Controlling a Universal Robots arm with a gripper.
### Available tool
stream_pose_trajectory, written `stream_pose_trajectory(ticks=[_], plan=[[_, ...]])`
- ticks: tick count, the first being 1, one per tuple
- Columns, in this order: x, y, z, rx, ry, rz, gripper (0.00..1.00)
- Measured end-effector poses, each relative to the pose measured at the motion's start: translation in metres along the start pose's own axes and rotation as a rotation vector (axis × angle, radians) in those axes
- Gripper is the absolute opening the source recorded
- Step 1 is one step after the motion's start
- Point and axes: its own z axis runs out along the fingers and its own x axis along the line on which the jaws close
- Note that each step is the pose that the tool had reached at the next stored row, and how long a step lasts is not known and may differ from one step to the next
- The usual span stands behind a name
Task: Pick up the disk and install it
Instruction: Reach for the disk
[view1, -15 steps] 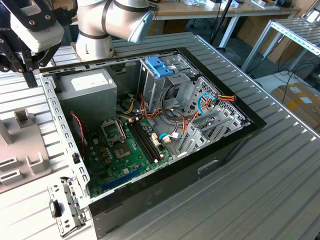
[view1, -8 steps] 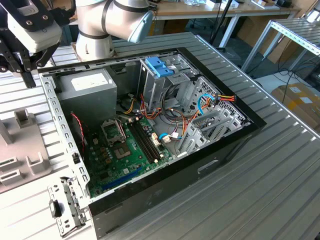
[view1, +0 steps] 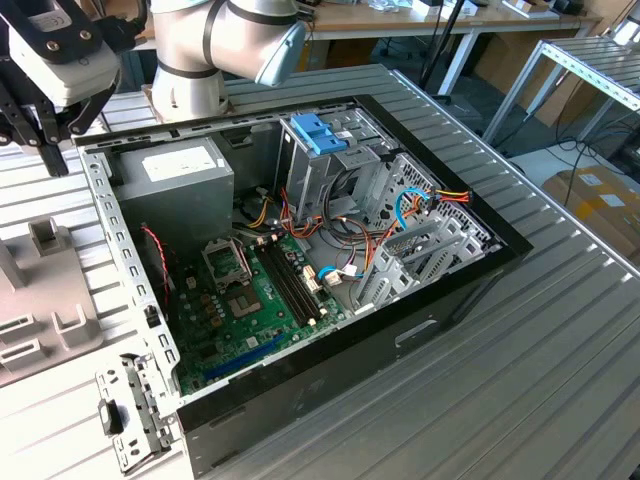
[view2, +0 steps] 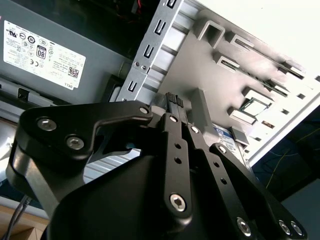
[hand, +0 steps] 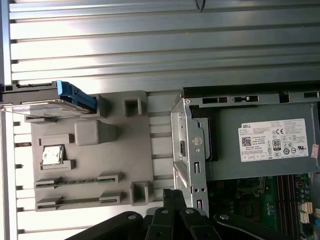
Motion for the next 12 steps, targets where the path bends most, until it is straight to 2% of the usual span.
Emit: stream_pose_trajectory(ticks=[12], plan=[[0.0054,-0.0004,-0.0001,0.0000,0.0000,0.000,0.11]])
